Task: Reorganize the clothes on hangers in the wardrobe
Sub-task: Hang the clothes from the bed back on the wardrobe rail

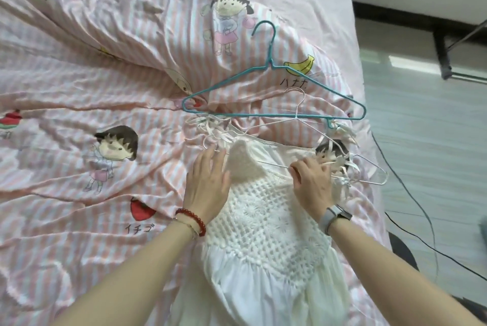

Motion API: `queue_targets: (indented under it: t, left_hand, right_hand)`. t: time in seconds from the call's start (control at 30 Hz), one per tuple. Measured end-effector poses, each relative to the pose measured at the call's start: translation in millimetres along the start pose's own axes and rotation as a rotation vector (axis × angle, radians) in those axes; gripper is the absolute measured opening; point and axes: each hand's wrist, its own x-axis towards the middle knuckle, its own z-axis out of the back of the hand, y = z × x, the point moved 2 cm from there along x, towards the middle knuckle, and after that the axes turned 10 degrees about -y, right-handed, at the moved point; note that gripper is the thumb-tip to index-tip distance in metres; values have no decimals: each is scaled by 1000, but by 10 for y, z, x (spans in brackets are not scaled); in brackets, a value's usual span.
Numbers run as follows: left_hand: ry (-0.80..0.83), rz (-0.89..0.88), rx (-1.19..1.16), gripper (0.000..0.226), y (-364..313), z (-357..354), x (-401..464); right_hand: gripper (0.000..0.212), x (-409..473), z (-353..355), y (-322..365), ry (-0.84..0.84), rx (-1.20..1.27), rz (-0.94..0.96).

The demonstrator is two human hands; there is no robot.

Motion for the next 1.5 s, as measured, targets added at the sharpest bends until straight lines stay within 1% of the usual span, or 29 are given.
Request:
queue_targets:
  t: [0.03, 0.13, 0.2, 0.27, 0.33, 0.37, 0.43, 0.47, 0.5, 0.53, 0.57, 0.6, 0.67, 0.7, 0.77, 0.83, 0.9, 0.97, 1.0, 1.1, 1.17, 1.3, 1.43, 1.5]
  left_hand:
    - [-11, -16, 11, 49, -22, 24, 79]
    - [25, -18, 97, 52, -46, 58, 307]
    - [55, -14, 160, 54, -30, 99, 412]
    - [85, -56, 307, 57, 21, 133, 463]
    - [136, -98, 443, 66, 101, 164, 490]
    - [196, -94, 437, 72, 143, 175, 500]
    - [391, -45, 300, 80, 241, 152, 521]
    - [483, -17, 230, 80, 287, 144, 525]
    - [548, -4, 188, 73, 320, 140, 518]
    - [567, -2, 156, 56, 336, 146, 484]
    - [519, -9, 106, 38, 345, 154, 444]
    - [454, 2, 40, 31, 348, 173, 393]
    - [320, 36, -54, 33, 376, 233, 262]
    - [230, 46, -93, 30, 413, 280, 193]
    - [64, 49, -168, 22, 485, 445, 49]
    - [-49, 39, -199, 18, 560, 660, -82]
    - [-131, 47, -178, 16, 649, 910, -216]
    - [-200, 83, -133, 14, 773, 1191, -358]
    - [-236, 98, -100, 13, 850, 1342, -446]
    - [-329, 174, -17, 11, 1116, 1807, -800]
    - [-389, 240, 46, 11, 1305, 2117, -1139]
    - [-497, 445, 162, 12, 1670, 2638, -2104]
    - [-652, 764, 185, 17, 1901, 3006, -3381]
    - [-740, 892, 214, 16, 1916, 3206, -4130]
  right_hand:
    - [7, -17, 33, 57, -49, 8, 10]
    - [8, -59, 71, 241, -167, 29, 29]
    - [8, -105, 60, 337, -181, 80, 39]
    - [7, -184, 34, 383, -158, 122, 46]
    - [7, -272, 7, 393, -128, 150, 42]
    - [6, -315, -3, 392, -119, 156, 45]
    - [5, -402, -20, 387, -99, 158, 70]
    - [5, -444, -25, 382, -89, 150, 94]
    - [4, -480, -25, 377, -80, 141, 119]
    - [6, -511, -16, 368, -69, 135, 140]
    - [8, -533, 1, 357, -59, 129, 165]
    - [9, -536, 32, 343, -58, 118, 201]
    - [10, -492, 128, 312, -78, 91, 279]
    - [13, -440, 181, 294, -95, 74, 294]
    - [26, -283, 289, 245, -140, -19, 232]
    - [36, -97, 376, 234, -163, -122, 102]
    - [40, 58, 398, 351, -86, -145, 67]
    - [40, 161, 383, 589, 21, -101, 142]
    - [37, 187, 379, 740, 53, -57, 196]
    - [14, 192, 375, 1266, 133, 97, 335]
    - [8, 136, 383, 1671, 193, 135, 437]
    - [10, -127, 477, 2596, 283, 278, 634]
    - [15, -670, 565, 3623, 359, 378, 862]
    - [18, -1089, 646, 4190, 406, 450, 1004]
